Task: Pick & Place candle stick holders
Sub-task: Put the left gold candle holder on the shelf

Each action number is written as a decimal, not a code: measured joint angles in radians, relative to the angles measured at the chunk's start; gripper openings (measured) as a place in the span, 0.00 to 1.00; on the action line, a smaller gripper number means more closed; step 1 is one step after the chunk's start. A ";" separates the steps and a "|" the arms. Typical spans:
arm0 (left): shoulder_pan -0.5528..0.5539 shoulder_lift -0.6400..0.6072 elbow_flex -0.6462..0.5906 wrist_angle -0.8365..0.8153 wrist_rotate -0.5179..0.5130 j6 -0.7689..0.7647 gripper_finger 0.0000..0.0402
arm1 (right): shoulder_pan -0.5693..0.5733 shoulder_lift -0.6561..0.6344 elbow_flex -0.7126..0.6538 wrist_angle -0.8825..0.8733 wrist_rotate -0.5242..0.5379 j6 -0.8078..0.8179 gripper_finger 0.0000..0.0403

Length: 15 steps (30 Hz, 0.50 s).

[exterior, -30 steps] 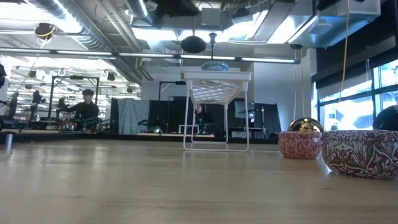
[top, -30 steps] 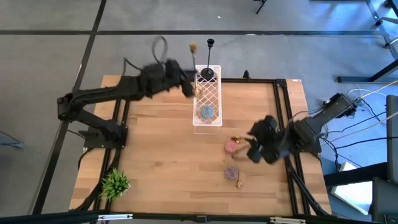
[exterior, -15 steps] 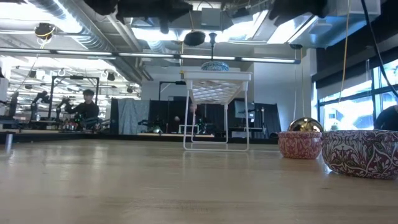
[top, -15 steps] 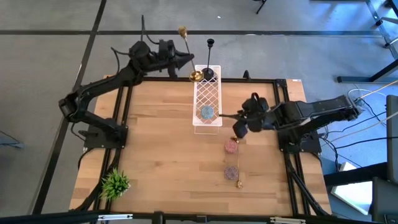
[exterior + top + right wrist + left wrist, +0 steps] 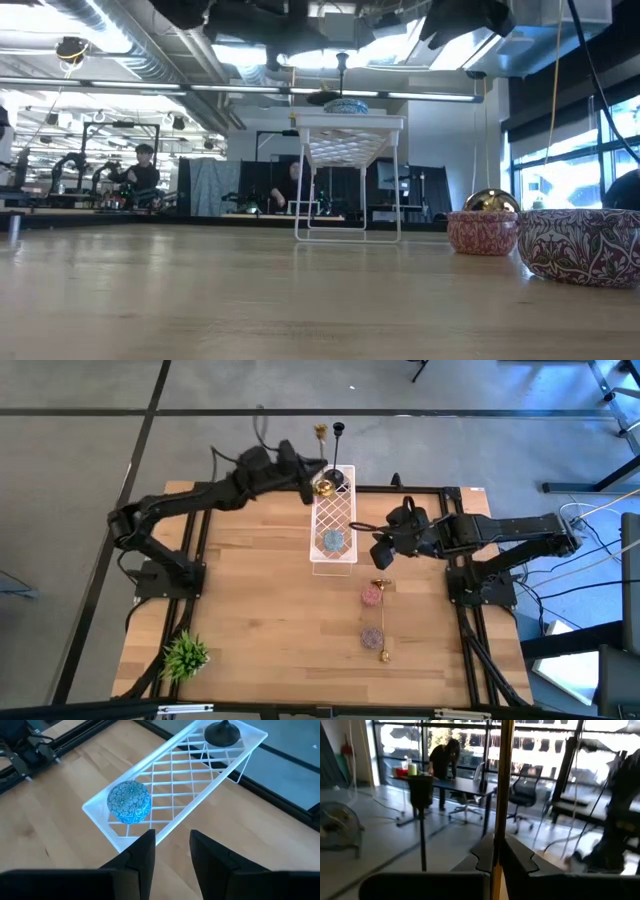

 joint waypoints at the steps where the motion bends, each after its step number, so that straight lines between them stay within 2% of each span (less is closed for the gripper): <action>1: -0.021 0.018 0.000 0.015 -0.033 0.068 0.03 | -0.005 0.000 0.000 0.001 -0.006 0.000 0.31; 3: -0.052 0.060 0.000 0.068 -0.059 0.141 0.03 | -0.012 0.000 0.000 0.003 -0.019 0.000 0.31; 6: -0.070 0.093 0.000 0.117 -0.077 0.100 0.03 | -0.017 0.000 0.000 0.005 -0.026 0.000 0.31; 10: -0.066 0.103 0.000 0.114 -0.168 0.107 0.03 | -0.017 0.000 0.000 0.004 -0.026 0.000 0.31; 15: -0.011 0.102 -0.002 0.109 -0.148 0.026 0.03 | -0.017 0.000 0.000 0.010 -0.026 0.000 0.31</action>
